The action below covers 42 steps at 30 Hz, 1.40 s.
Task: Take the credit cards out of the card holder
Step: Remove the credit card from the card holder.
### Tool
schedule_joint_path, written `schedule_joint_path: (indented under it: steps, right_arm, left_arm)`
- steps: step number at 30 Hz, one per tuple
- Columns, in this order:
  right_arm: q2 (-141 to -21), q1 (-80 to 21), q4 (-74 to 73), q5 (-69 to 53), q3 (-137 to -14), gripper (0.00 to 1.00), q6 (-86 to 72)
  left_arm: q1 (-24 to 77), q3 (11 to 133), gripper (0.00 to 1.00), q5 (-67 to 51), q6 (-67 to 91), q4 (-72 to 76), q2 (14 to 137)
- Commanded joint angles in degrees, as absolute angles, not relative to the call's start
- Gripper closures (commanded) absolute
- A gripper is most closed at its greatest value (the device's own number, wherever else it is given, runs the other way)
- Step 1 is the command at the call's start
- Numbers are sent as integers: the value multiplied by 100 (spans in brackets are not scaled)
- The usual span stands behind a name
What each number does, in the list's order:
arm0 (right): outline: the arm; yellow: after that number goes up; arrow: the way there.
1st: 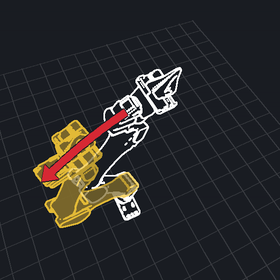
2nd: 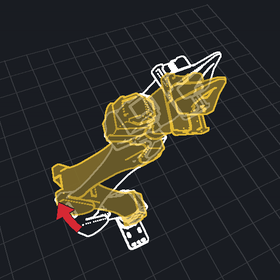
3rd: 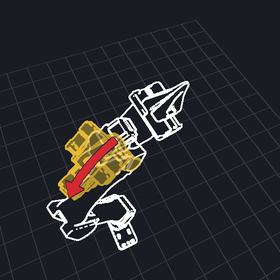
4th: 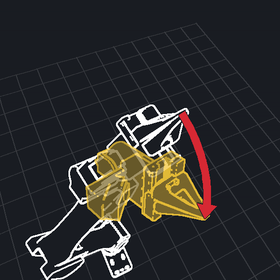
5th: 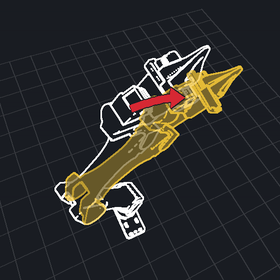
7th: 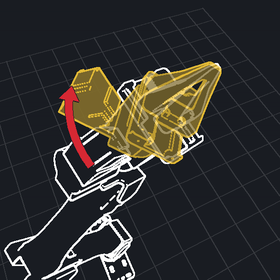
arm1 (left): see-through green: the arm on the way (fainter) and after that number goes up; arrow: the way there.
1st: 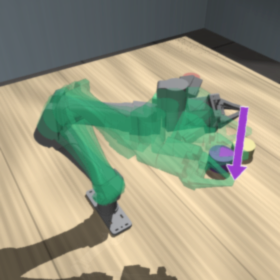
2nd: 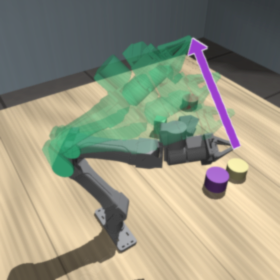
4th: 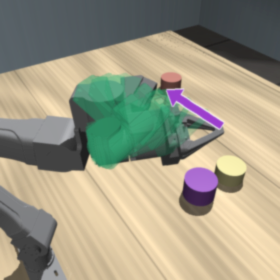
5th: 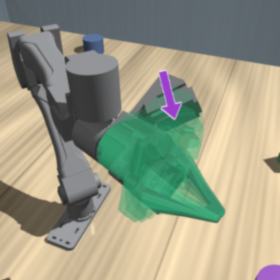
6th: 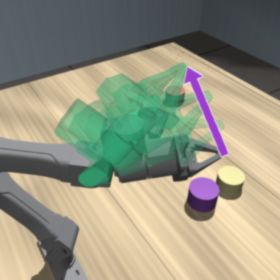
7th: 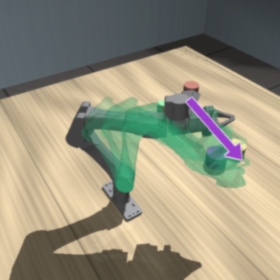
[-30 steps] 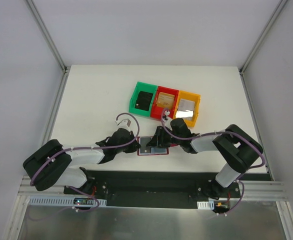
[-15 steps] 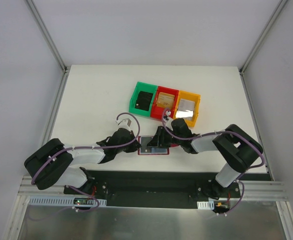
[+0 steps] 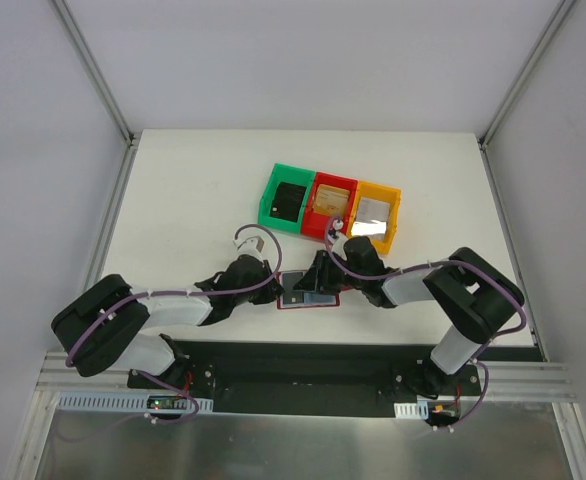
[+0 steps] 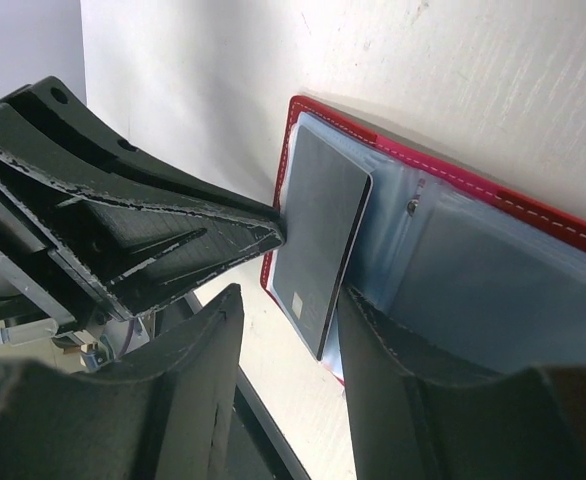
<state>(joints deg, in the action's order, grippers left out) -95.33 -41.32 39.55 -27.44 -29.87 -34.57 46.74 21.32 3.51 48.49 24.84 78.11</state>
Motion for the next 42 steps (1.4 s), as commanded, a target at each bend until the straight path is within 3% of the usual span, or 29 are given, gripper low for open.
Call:
schedule_joint_path:
  steps: [1, 42]
  right_arm:
    - [-9606, -4140, 4570, -2944, -3006, 56, -3586]
    - [-10134, -4219, 5291, -3489, -3182, 56, -3973]
  left_arm:
    - [4614, 2206, 88, 255, 4746, 2180, 8015]
    - [4623, 2373, 86, -281, 4667, 2566, 8288]
